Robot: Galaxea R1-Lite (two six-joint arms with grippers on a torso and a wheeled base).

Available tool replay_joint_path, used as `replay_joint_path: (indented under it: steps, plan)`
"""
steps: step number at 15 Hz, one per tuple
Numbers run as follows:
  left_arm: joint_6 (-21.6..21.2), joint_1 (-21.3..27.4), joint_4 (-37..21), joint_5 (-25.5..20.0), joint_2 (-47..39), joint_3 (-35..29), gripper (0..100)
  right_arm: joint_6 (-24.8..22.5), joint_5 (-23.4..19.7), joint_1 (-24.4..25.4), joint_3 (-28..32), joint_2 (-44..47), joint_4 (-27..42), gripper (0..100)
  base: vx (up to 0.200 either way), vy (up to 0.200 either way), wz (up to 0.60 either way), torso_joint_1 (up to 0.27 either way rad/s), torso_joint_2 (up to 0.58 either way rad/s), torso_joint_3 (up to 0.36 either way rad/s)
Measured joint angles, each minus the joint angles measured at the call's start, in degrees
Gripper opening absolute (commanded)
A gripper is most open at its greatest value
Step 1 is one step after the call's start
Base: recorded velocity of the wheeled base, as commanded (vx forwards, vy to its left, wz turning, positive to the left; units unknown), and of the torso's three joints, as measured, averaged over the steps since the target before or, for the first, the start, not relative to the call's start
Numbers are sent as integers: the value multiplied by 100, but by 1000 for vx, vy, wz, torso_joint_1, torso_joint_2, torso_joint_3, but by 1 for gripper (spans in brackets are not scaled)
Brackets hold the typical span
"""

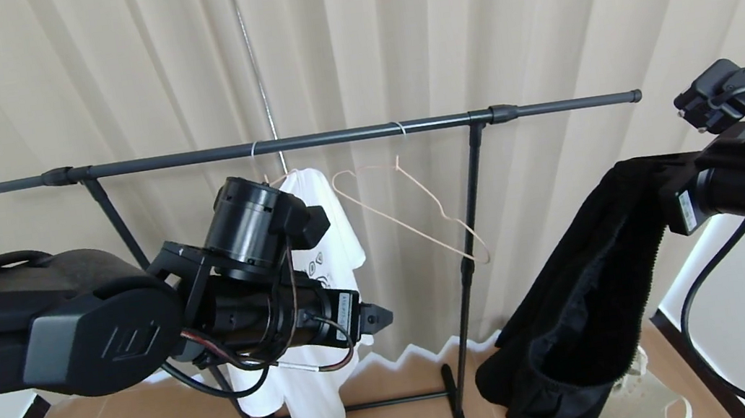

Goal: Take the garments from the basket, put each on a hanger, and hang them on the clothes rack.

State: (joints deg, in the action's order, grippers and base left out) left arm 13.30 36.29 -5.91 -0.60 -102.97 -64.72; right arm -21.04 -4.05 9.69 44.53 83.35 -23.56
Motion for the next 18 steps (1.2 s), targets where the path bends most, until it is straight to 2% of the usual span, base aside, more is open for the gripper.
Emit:
replay_joint_path:
  steps: [5,7,10,13,18]
  plan:
    - [5,-5,90,2,-46,41,100,-2,11,-7,-7,6,0,0,200,0,0,7,4,1]
    - [13,-29,217,16,-74,34,100,0,9,-2,-7,6,-2,0,0,0,0,0,0,0]
    - [40,-35,725,135,-254,-55,100,-2,17,-7,-16,13,17,0,0,0,0,0,0,0]
    - [183,-10,924,363,-701,-532,100,2,11,-2,-11,6,0,0,0,0,0,0,0,0]
    - [429,65,944,549,-1598,-1738,100,0,11,-2,-2,6,-2,0,0,0,0,0,0,0]
